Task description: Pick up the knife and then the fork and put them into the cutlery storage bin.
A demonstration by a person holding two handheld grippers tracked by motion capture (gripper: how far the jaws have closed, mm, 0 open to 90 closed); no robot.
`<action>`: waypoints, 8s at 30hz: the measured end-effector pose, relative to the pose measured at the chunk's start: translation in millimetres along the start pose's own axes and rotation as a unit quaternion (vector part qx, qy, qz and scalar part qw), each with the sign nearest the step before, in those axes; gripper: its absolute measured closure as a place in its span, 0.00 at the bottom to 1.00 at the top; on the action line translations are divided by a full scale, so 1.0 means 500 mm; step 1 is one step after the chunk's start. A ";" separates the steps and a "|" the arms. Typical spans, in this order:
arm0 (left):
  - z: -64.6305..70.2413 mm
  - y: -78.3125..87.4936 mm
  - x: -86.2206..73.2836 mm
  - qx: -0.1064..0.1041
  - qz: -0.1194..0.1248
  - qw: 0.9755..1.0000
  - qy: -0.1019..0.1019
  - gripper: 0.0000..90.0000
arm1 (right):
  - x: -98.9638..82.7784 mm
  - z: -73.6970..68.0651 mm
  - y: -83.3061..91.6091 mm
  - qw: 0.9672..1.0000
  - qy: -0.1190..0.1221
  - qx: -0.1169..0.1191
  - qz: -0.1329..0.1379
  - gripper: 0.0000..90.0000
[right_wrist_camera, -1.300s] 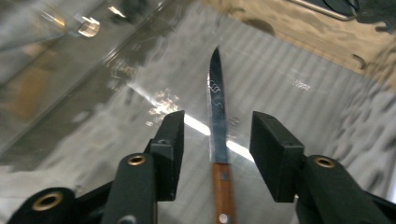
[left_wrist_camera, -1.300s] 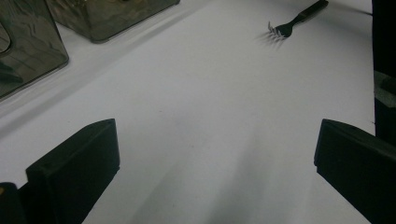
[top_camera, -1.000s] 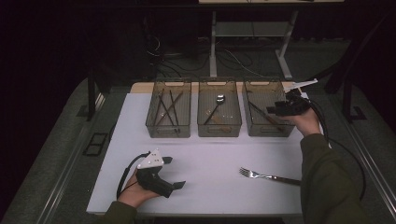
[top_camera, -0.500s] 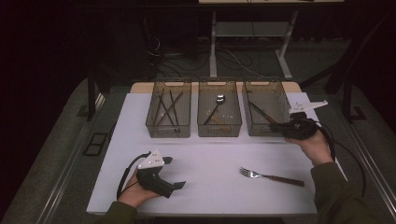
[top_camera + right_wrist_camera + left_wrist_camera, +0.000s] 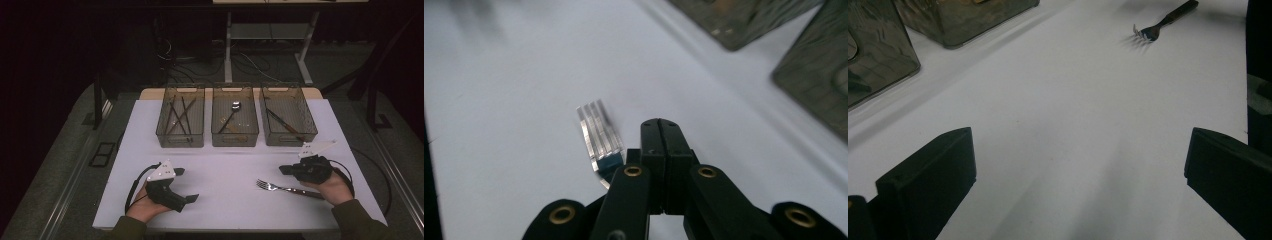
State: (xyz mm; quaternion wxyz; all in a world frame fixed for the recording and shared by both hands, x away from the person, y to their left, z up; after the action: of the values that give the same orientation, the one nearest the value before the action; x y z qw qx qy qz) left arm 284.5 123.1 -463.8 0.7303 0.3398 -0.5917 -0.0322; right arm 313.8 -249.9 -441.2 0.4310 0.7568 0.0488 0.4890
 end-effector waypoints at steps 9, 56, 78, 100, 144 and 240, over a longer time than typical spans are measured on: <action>-0.001 -0.002 -0.001 0.003 -0.007 1.000 -0.004 0.00 | -0.044 -0.040 -0.019 0.999 0.017 0.026 -0.028 1.00; -0.001 -0.002 -0.001 0.003 -0.007 1.000 -0.006 0.00 | -0.028 0.008 -0.040 1.000 0.004 0.006 -0.025 0.88; 0.001 -0.002 -0.001 0.000 -0.010 1.000 -0.008 0.00 | -0.086 0.043 -0.001 0.993 0.009 -0.018 -0.115 0.81; 0.001 -0.002 -0.002 -0.002 -0.010 1.000 -0.007 0.00 | -0.014 0.038 -0.059 0.922 0.097 -0.020 -0.374 0.86; -0.002 -0.002 -0.002 0.001 -0.004 1.000 -0.012 0.00 | 0.034 0.112 0.047 0.994 -0.075 -0.053 0.058 0.86; -0.010 -0.007 0.001 -0.002 -0.003 1.000 -0.002 0.00 | 0.115 0.217 0.015 0.964 -0.165 -0.161 0.129 0.21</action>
State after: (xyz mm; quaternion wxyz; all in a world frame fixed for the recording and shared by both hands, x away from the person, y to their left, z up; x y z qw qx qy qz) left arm 290.4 122.9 -465.6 0.7300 0.3399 -0.5918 -0.0362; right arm 425.6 -291.5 -412.3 0.4829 0.7472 -0.2004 0.4103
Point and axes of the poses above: each handheld gripper's, and its own axes: y roughly backward along the jaws, x roughly out of its top, z roughly to its right, the point moved 5 cm from there along -y, roughly forward along the jaws, and after that the axes turned 4 degrees about -y, right-handed, at the moved point
